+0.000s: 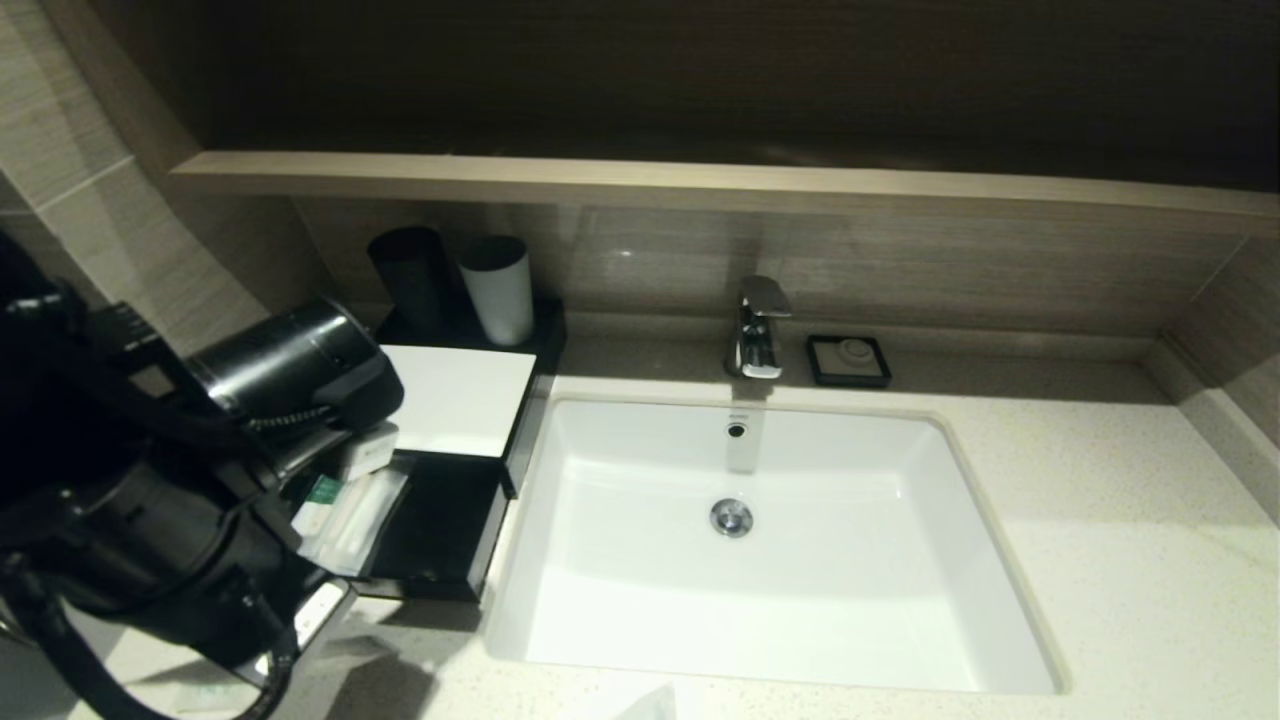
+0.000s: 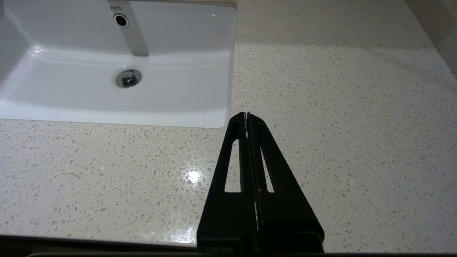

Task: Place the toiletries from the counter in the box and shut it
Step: Pick up the bathroom toiletry

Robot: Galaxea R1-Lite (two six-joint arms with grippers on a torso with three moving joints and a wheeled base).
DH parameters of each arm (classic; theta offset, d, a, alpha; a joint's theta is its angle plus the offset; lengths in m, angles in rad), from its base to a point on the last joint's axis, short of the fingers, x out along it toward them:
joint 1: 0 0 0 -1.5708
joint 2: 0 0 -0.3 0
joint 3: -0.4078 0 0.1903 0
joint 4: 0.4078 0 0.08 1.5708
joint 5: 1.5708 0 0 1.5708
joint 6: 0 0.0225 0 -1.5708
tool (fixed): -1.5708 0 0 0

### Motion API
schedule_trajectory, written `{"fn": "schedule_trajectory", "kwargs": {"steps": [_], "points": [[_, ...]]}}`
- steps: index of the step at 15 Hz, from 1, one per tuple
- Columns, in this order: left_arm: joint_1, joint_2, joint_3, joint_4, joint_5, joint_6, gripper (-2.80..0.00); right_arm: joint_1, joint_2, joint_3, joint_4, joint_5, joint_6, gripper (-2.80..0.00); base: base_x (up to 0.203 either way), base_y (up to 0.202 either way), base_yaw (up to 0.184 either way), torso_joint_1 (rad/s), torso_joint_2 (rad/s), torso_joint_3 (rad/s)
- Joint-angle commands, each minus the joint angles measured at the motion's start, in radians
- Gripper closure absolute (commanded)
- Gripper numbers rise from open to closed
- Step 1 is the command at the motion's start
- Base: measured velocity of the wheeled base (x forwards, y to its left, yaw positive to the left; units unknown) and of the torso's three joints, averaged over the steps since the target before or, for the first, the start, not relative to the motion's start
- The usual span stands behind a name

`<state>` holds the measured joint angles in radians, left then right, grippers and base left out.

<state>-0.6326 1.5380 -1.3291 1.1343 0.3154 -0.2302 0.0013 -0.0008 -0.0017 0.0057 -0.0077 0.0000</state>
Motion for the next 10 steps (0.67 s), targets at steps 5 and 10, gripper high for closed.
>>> {"fn": "schedule_trajectory", "kwargs": {"steps": [5,10], "points": [[0.042,-0.020,-0.031,-0.008,0.039,0.000,0.00,0.000,0.001,0.000,0.000,0.000,0.000,0.00,0.000,0.000,0.000,0.000,0.00,0.000],[0.088,0.068,-0.019,-0.055,0.029,-0.009,0.00,0.000,0.001,0.000,0.000,0.000,0.000,0.00,0.000,0.000,0.000,0.000,0.00,0.000]]}}
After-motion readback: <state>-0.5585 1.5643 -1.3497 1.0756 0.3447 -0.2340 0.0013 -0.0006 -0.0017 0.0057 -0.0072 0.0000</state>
